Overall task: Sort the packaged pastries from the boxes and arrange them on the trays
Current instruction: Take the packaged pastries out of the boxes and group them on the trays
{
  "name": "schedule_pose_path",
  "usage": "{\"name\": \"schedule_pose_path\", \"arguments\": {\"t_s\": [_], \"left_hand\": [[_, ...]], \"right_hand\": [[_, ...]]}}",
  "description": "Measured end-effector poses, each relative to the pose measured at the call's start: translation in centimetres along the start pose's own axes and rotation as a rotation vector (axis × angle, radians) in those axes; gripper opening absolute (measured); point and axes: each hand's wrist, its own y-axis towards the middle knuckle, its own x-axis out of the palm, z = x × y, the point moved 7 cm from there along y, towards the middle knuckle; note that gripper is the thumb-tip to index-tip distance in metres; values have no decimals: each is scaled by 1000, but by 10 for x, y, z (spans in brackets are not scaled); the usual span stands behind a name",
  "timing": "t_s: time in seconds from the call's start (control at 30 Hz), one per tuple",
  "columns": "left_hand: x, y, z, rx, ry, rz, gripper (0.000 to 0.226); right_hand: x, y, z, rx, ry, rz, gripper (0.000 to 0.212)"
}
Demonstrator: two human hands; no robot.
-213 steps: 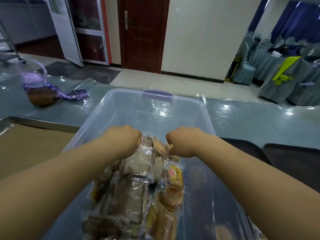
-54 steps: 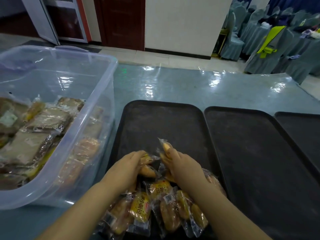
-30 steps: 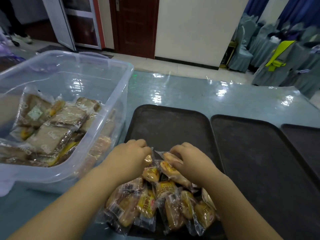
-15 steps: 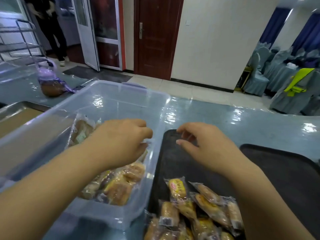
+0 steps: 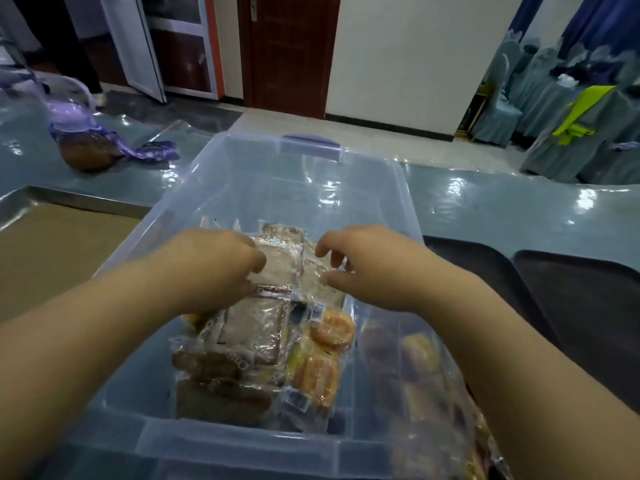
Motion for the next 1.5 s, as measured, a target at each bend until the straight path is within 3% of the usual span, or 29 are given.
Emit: {"name": "schedule_pose_path", "arguments": {"t_s": [0.2, 0.37, 0.6, 0.8, 0.97, 1.17, 1.23, 1.37, 1.5], "left_hand": [[35, 16, 7, 110, 42, -119, 28], [54, 20, 17, 117, -6, -221, 30], [66, 23, 7, 74, -39, -236, 22], [73, 28, -2, 32, -41, -247, 27], [72, 27, -7, 4, -71, -248, 24], [69, 26, -1, -3, -60, -262, 23], [67, 25, 0, 1, -50, -261, 23], [68, 25, 2, 3, -27, -286, 22], [73, 27, 1, -2, -17, -307, 23]], "right_hand": [[63, 33, 10, 54, -198, -398, 42], [99, 52, 18, 44, -335, -598, 44], [147, 83, 18, 76, -360, -561, 31], [171, 87, 29, 208, -389, -553, 69], [148, 94, 30, 132, -475, -598, 27], [100, 92, 27, 82, -478, -506, 14], [93, 83, 18, 5, -450, -558, 25], [116, 54, -2, -105, -369, -818, 33], [153, 39, -14, -184, -469, -944, 36]]}}
